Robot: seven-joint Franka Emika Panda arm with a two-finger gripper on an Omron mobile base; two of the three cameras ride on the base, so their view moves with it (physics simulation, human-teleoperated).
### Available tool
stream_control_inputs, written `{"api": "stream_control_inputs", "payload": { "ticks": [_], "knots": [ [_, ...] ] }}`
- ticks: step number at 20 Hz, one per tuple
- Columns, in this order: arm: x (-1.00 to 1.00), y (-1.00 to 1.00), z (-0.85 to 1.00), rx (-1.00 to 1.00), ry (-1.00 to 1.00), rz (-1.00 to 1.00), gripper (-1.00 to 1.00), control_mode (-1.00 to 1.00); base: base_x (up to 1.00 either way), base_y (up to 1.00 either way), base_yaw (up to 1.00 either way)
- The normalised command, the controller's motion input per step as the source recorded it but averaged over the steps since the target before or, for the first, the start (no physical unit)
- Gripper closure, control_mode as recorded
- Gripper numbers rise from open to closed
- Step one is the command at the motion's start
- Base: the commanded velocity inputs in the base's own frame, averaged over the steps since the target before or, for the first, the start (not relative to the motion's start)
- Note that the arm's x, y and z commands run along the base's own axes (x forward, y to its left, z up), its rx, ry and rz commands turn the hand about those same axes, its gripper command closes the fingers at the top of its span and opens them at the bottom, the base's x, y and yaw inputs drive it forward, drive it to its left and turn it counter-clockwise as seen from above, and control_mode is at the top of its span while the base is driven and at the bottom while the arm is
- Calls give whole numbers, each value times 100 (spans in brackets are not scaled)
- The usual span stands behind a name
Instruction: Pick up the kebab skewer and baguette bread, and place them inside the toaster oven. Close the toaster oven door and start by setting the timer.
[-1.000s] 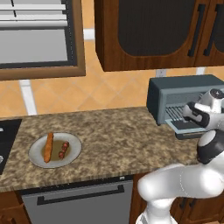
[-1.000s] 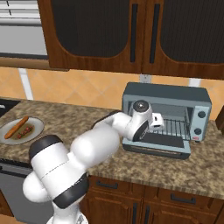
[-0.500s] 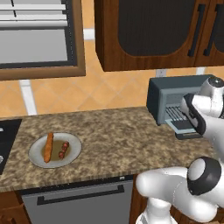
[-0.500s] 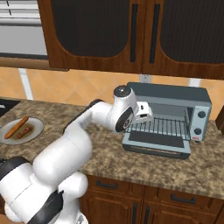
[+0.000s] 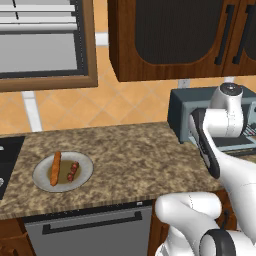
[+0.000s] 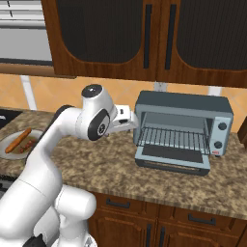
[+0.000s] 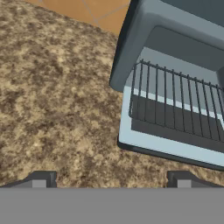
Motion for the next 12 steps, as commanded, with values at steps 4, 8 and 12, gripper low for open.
{"api": "stream_control_inputs", "payload": {
  "ticks": [4, 8, 12],
  "knots": [
    [-41, 97, 15, 0, 0, -5, -100, -100, 0, 0, 0],
    [-18, 100, 8, -1, 0, -3, -100, -100, 0, 0, 0],
    [-3, 100, 0, -4, 0, 0, -100, -100, 0, 0, 0]
  ]
}}
